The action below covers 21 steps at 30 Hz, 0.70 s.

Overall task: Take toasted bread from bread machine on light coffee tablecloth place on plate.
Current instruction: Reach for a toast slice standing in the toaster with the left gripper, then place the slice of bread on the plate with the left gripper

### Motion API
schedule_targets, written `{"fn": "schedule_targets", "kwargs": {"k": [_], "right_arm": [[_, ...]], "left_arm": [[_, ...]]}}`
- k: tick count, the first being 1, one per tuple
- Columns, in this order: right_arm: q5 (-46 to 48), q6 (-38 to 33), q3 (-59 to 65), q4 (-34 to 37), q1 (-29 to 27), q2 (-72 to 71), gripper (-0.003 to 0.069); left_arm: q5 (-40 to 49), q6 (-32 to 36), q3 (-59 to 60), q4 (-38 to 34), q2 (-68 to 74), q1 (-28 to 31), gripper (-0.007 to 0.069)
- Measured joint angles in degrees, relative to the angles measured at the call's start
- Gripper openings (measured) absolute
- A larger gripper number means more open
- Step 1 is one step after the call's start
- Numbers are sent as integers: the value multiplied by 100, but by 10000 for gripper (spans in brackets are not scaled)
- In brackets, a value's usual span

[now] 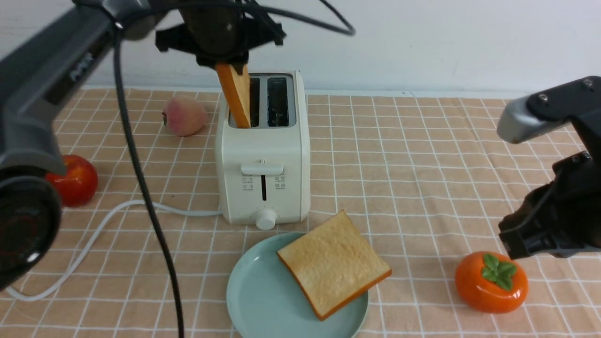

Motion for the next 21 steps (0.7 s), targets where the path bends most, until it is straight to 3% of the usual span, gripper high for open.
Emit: {"fn": "schedule_targets", "kwargs": {"k": [4, 10, 16, 17, 18, 21], "right_arm": [[0, 0, 0, -21, 0, 0, 24], [-62, 0, 0, -125, 0, 0, 36], [-154, 0, 0, -125, 0, 0, 45], [-209, 0, 0, -125, 0, 0, 47], [-209, 0, 0, -125, 0, 0, 47], [-235, 0, 0, -125, 0, 0, 53]], "left_arm": [[268, 271, 8, -91, -782, 0, 118], [269, 1042, 1038, -1384, -2236, 6, 118], [266, 2391, 3576, -3906, -3294, 6, 118], [100, 3148, 4621, -4805, -3491, 6, 118], [61, 3226, 4851, -4990, -3520, 0, 118], [-1080, 4250, 6445, -6133, -3537, 0, 118]]}}
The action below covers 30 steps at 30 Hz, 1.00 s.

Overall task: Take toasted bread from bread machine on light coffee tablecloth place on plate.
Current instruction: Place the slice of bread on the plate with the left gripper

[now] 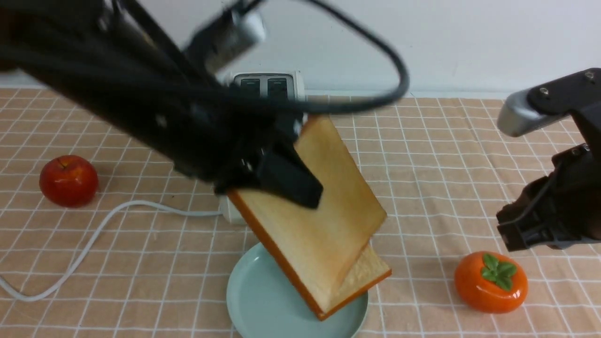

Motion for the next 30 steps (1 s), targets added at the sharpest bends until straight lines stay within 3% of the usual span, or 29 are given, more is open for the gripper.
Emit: {"fn": "schedule_targets", "kwargs": {"k": [3, 6, 14, 18, 21, 26, 28, 30], "right_arm": [[0, 0, 0, 0, 0, 0, 54], [0, 0, 0, 0, 0, 0, 57], [0, 0, 0, 0, 0, 0, 73], [11, 0, 0, 0, 0, 0, 82], [29, 0, 0, 0, 0, 0, 85], [43, 0, 0, 0, 0, 0, 94], [43, 0, 0, 0, 0, 0, 97], [43, 0, 0, 0, 0, 0, 98]], "left_arm": [[-1074, 531, 1012, -802, 178, 0, 118], [-2336, 1614, 1912, -1860, 657, 0, 118], [-2658, 3047, 2158, -3320, 1434, 6, 118], [-3280, 3281, 2158, -3460, 1460, 1, 149], [-3562, 3295, 2158, -3278, 1431, 1, 227], [-3982, 3300, 2164, -2499, 982, 6, 565], [-3967, 3300, 2166, -2091, 747, 6, 636], [-3934, 3300, 2166, -1772, 559, 6, 653]]}}
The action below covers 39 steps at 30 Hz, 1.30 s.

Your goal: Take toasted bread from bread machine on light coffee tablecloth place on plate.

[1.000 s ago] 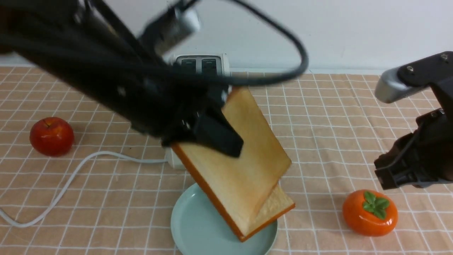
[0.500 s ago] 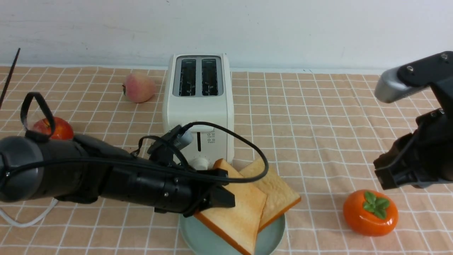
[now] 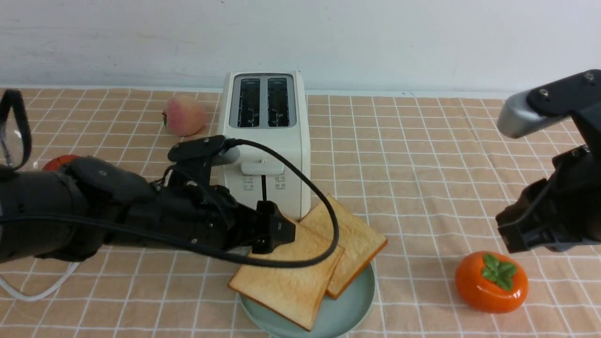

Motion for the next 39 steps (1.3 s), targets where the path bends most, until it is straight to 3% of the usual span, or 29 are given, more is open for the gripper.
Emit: {"fn": "schedule_targets", "kwargs": {"k": [3, 7, 9, 10, 11, 12, 15, 17, 22, 29, 32, 39], "right_arm": [[5, 0, 0, 0, 0, 0, 101], [118, -34, 0, -17, 0, 0, 104], [304, -57, 0, -281, -8, 0, 105], [311, -25, 0, -353, -18, 0, 106], [313, 200, 0, -682, -139, 0, 106], [308, 311, 0, -727, -192, 0, 106], [226, 1273, 0, -1456, -827, 0, 88], [83, 1845, 0, -1676, -1332, -19, 52], [-525, 2312, 385, -1402, -1822, -568, -20], [-2489, 2417, 2477, -1290, -1842, -2496, -20], [-3138, 2816, 3525, -1285, -1842, -3489, -15], [-3501, 3606, 4671, -1645, -1842, -4481, 17]], "left_arm": [[328, -168, 0, 1081, -414, 0, 648], [1326, -1015, 0, 2343, -784, 0, 552], [2150, -2073, -14, 3275, -921, 86, 400], [2213, -2273, -22, 3345, -934, 105, 386], [2778, -3099, -157, 3979, -960, 358, 241], [2778, -3200, -180, 4047, -959, 395, 241], [3746, -4528, -628, 4874, -1189, 987, 2], [4165, -4908, -891, 5061, -1636, 1245, -14], [4277, -5039, -925, 4840, -2913, 1282, -14], [4068, -4964, -264, 4831, -4890, 1125, -14], [4032, -4629, 232, 4871, -5772, 942, -14], [3970, -4847, 931, 4872, -7243, 911, -14]]}}
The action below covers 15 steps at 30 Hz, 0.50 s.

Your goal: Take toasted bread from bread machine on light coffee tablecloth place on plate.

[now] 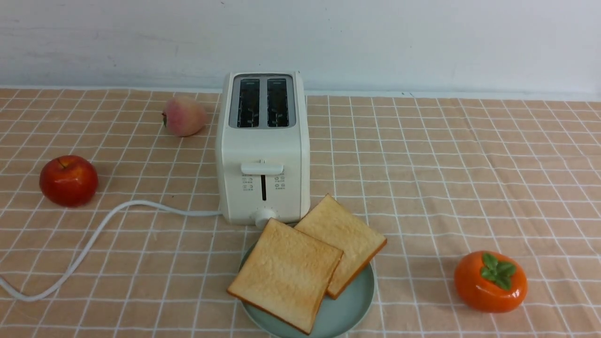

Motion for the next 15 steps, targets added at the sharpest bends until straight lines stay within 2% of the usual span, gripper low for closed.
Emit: {"fn": "schedule_targets", "kwargs": {"k": [6, 15], "right_arm": [[-618, 122, 237, -221, 0, -25, 34], [-895, 140, 237, -457, 0, -25, 59]], "left_arm": [[77, -575, 39, -88, -611, 0, -14], [396, -662, 39, -100, -658, 0, -14]]}}
